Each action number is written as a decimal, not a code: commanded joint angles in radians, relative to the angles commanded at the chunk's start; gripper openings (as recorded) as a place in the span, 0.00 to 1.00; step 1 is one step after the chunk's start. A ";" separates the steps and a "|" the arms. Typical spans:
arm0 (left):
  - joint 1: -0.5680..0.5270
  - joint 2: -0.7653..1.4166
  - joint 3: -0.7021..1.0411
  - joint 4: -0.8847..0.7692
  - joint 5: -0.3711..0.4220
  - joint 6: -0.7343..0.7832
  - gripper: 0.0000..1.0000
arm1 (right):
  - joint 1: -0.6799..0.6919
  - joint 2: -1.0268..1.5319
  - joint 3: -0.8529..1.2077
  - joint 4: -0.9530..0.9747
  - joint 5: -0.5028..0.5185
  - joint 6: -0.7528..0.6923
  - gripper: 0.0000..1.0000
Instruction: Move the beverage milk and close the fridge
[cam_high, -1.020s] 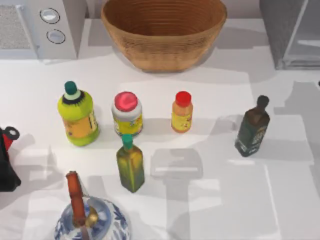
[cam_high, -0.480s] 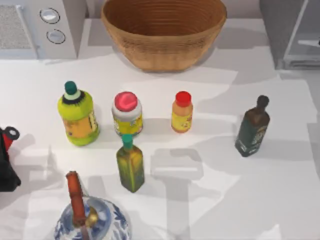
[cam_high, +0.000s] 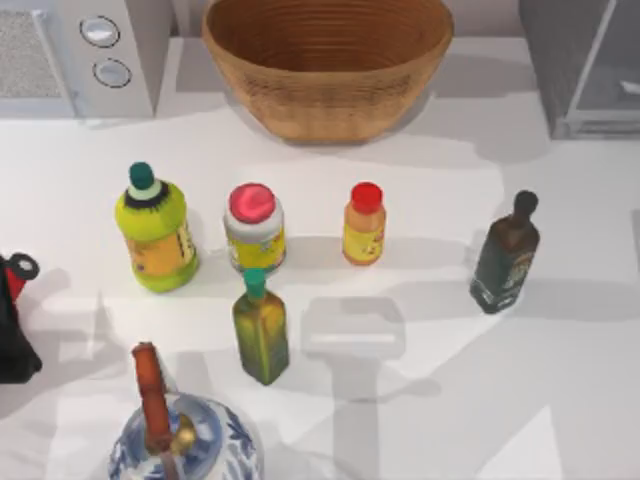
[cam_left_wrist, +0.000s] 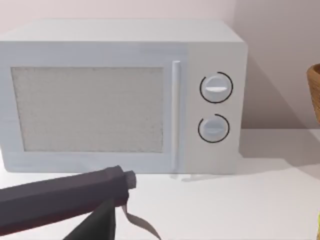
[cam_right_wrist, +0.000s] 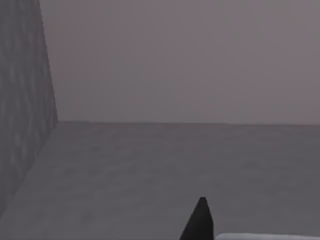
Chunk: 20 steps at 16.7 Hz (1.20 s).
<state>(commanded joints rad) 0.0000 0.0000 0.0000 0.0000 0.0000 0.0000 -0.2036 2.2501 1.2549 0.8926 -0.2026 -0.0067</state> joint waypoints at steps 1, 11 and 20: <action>0.000 0.000 0.000 0.000 0.000 0.000 1.00 | -0.003 0.010 0.013 -0.004 -0.004 0.000 0.00; 0.000 0.000 0.000 0.000 0.000 0.000 1.00 | -0.004 0.013 0.016 -0.005 -0.004 0.000 0.00; 0.000 0.000 0.000 0.000 0.000 0.000 1.00 | -0.004 0.013 0.016 -0.005 -0.004 0.000 0.60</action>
<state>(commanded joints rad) 0.0000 0.0000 0.0000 0.0000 0.0000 0.0000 -0.2076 2.2631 1.2712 0.8880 -0.2070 -0.0071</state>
